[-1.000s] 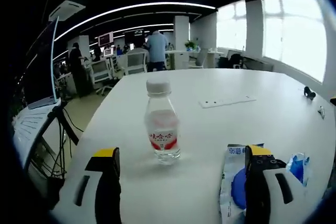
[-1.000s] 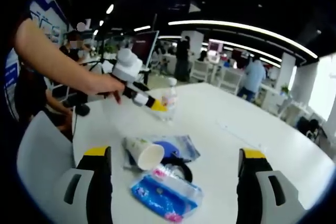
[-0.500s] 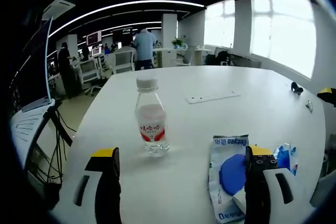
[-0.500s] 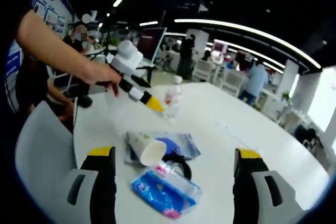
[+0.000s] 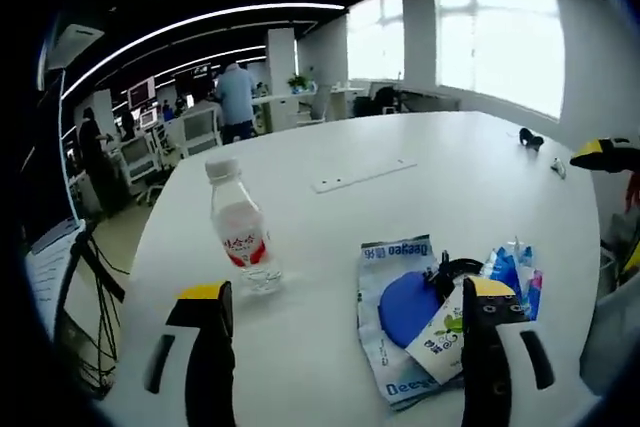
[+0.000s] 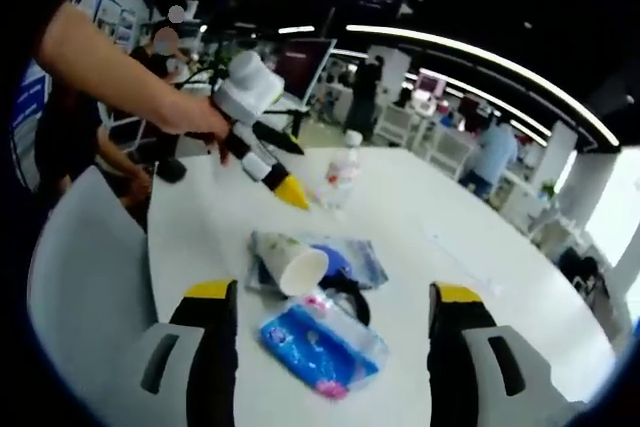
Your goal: Arrange the tabletop items into an orderly group along one side of the table until the central work area is clear of visible clutter.
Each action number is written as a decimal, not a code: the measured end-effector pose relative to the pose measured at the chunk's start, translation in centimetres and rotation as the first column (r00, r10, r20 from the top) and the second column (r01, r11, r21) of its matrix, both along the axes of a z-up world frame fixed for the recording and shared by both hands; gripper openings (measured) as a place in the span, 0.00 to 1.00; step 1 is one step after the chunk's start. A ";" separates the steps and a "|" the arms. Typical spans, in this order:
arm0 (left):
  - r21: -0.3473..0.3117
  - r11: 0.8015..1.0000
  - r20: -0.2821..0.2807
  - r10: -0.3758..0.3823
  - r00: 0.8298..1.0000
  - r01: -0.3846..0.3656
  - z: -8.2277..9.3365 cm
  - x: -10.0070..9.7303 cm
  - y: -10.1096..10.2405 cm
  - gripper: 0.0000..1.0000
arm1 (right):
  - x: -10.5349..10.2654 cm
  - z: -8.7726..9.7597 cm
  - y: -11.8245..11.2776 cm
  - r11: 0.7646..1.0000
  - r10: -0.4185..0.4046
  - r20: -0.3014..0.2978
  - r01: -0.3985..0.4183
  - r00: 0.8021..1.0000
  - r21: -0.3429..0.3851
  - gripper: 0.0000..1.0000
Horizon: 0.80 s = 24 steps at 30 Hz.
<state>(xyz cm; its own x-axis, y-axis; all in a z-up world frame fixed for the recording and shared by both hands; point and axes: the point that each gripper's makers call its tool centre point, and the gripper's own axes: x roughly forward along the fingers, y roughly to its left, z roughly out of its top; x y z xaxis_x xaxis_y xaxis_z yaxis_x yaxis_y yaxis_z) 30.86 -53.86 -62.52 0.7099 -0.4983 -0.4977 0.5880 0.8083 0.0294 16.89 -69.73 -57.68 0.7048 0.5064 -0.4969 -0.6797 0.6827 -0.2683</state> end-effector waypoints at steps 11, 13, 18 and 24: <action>0.010 1.000 -0.022 -0.022 1.000 0.023 -0.6 -1.4 -0.1 0.88 | -1.3 -1.4 -0.3 0.996 0.018 -0.006 -0.019 1.000 -0.085 0.59; 0.021 0.998 -0.019 -0.054 0.998 0.054 -0.8 -1.9 -0.6 0.86 | -1.4 -1.6 -0.2 0.996 0.018 -0.007 -0.019 1.000 -0.083 0.57; 0.096 0.987 -0.005 -0.131 0.991 0.131 -1.6 -2.9 -1.1 0.76 | -2.0 -2.0 0.3 0.997 0.020 -0.025 -0.022 0.999 -0.077 0.54; 0.095 0.981 -0.030 -0.167 0.985 0.169 -2.3 -3.5 -1.6 0.71 | -2.3 -2.5 0.4 0.997 0.020 -0.041 -0.023 0.999 -0.076 0.50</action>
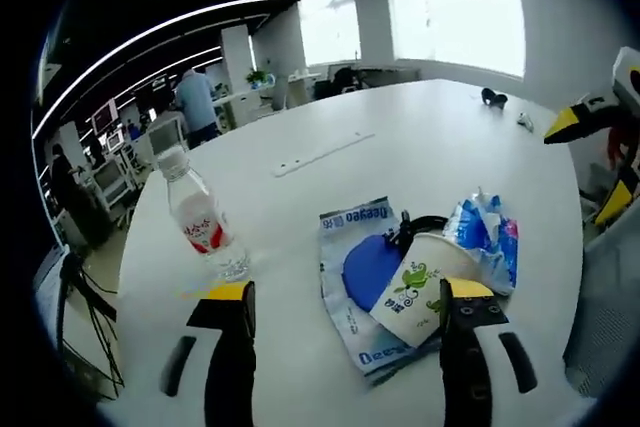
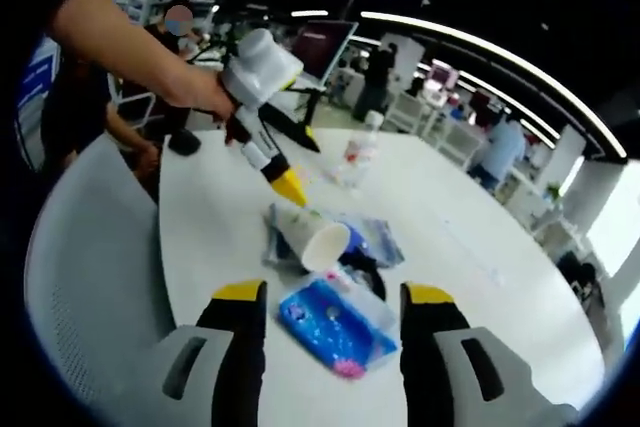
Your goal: Arrange the tabletop items into an orderly group along one side of the table until the central work area is clear of visible clutter.
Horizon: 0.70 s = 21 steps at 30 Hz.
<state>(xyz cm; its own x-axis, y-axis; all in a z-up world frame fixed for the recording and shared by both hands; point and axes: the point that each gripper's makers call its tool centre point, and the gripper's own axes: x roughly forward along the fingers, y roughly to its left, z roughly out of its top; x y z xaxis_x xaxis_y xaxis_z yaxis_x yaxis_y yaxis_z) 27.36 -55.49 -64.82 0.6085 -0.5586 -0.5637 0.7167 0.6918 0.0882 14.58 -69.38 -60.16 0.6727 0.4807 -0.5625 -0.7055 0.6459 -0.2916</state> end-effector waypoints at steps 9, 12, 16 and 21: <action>0.023 0.990 -0.022 -0.136 0.990 0.136 -0.7 -1.5 -1.6 0.63 | -0.1 -0.6 -0.5 1.000 -0.008 -0.032 0.008 0.999 -0.003 0.44; 0.046 0.981 -0.033 -0.189 0.982 0.190 -1.4 -2.2 -2.1 0.61 | 0.1 -0.7 -0.4 1.000 -0.012 -0.042 0.013 0.999 0.006 0.42; 0.079 0.970 -0.035 -0.226 0.974 0.228 -2.3 -2.5 -2.3 0.58 | 0.1 -0.6 0.0 1.000 0.003 -0.042 -0.003 0.999 0.003 0.41; 0.076 0.968 -0.047 -0.238 0.970 0.241 -2.7 -2.7 -2.6 0.57 | 0.4 -0.9 0.3 1.000 0.010 -0.054 -0.009 0.999 0.006 0.40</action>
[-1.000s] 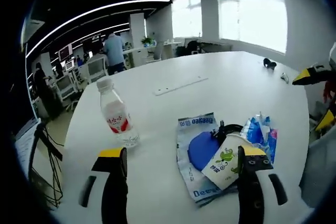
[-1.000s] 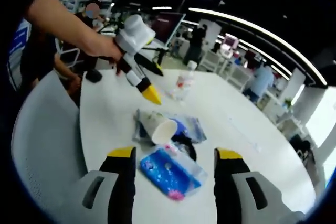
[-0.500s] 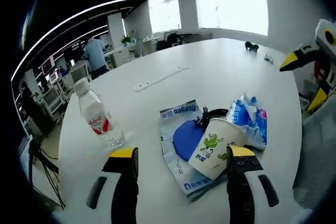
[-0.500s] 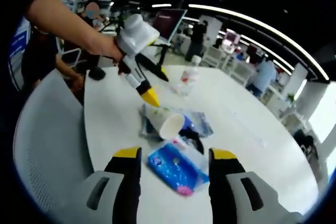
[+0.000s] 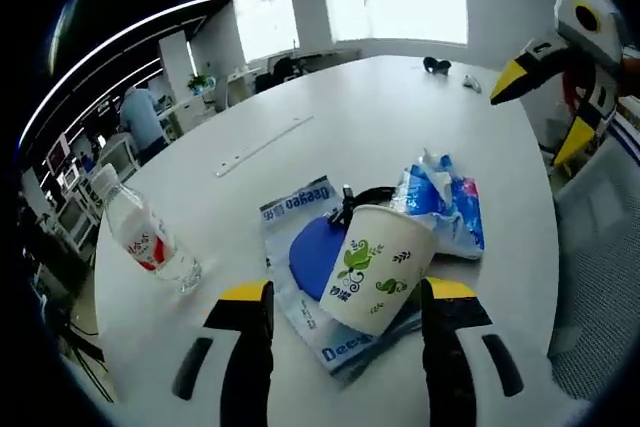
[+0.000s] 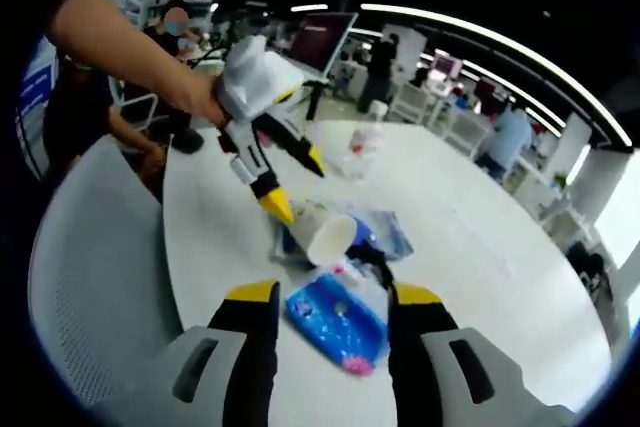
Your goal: Arrange the tabletop items into an orderly group along one side of the table until the central work area is clear of visible clutter.
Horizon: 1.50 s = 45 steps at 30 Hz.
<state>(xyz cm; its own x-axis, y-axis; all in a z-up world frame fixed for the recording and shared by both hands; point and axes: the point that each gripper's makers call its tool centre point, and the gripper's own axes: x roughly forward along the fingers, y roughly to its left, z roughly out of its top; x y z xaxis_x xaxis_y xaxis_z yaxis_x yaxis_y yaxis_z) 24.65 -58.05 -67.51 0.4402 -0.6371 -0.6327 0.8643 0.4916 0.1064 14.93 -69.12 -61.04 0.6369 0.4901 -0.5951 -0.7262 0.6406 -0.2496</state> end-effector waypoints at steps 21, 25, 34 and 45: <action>0.077 0.988 -0.053 -0.129 0.990 0.133 -2.8 -0.4 -2.5 0.48 | 0.8 -1.5 0.4 1.000 0.001 -0.057 0.001 0.998 0.024 0.36; 0.102 0.982 -0.063 -0.150 0.987 0.156 -3.5 -0.7 -2.5 0.49 | 1.0 -1.4 0.3 1.000 0.000 -0.060 0.002 0.998 0.021 0.34; 0.139 0.973 -0.074 -0.176 0.982 0.185 -4.2 -1.1 -2.2 0.37 | 1.1 -1.4 0.9 1.000 0.013 -0.064 -0.011 0.998 0.023 0.33; 0.126 0.969 -0.007 -0.214 0.977 0.213 -2.9 -1.3 -2.0 0.36 | 1.0 -1.3 1.5 0.999 0.021 -0.066 -0.019 0.998 0.027 0.31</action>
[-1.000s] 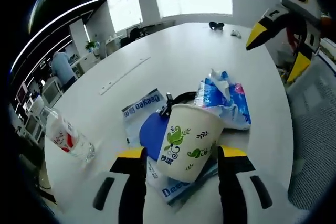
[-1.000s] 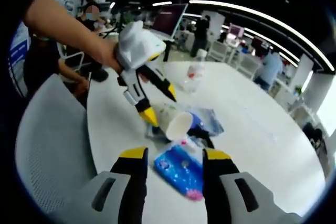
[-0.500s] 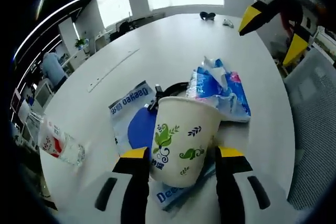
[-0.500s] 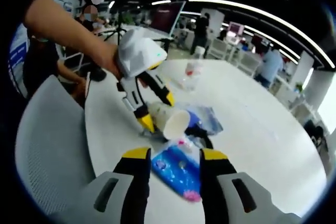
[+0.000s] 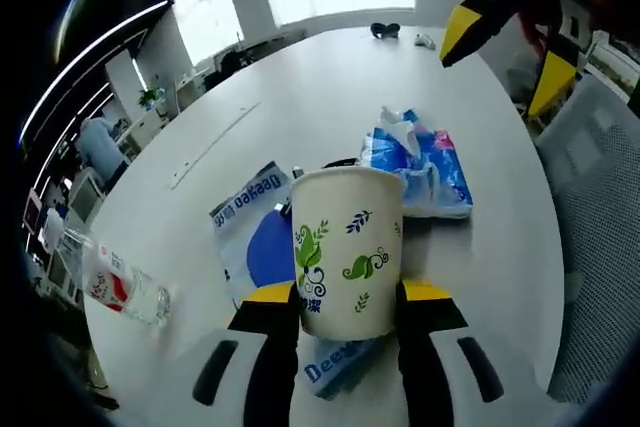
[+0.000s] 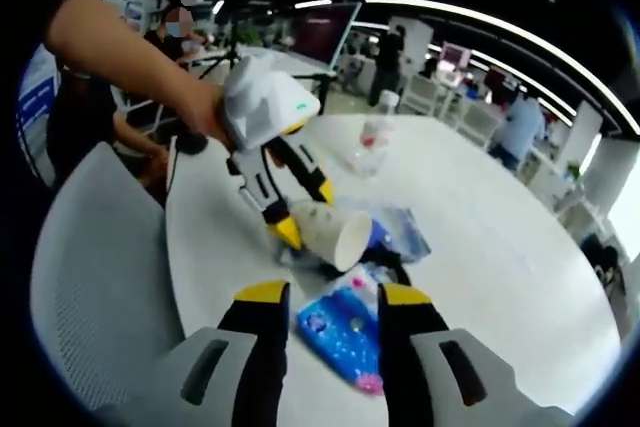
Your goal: Arrange the tabletop items into an orderly group along one side of the table until the central work area is clear of visible clutter.
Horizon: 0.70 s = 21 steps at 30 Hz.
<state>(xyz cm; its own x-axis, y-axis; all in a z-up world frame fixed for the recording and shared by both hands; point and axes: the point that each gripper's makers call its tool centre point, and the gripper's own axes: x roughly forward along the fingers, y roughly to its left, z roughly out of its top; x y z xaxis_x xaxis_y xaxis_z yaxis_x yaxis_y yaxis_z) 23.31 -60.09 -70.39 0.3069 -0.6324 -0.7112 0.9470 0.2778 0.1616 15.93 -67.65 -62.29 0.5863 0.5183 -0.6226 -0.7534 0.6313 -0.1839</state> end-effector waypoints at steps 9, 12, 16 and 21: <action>-0.027 0.998 0.039 -0.050 0.998 0.051 1.4 -0.6 -0.3 0.36 | 0.2 0.5 0.7 1.000 0.012 0.013 -0.013 1.000 0.014 0.27; -0.041 0.995 0.054 -0.085 0.995 0.087 1.9 -1.1 -0.8 0.36 | 0.3 0.8 1.1 0.999 0.021 0.019 -0.021 1.000 0.024 0.23; -0.066 0.989 0.067 -0.127 0.990 0.131 2.8 -1.9 -1.5 0.36 | 0.4 0.9 1.6 0.998 0.020 -0.002 -0.020 1.000 0.052 0.17; -0.090 0.983 0.073 -0.154 0.985 0.160 3.5 -2.8 -2.0 0.36 | 0.4 0.9 2.0 0.998 0.027 -0.003 -0.027 1.000 0.056 0.15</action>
<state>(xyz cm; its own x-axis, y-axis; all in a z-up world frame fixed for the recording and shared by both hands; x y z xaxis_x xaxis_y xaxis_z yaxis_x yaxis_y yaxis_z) 20.50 -62.11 -66.94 0.2424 -0.7404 -0.6269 0.9682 0.1438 0.2046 16.28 -65.67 -61.35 0.5691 0.5682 -0.5943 -0.7711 0.6198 -0.1459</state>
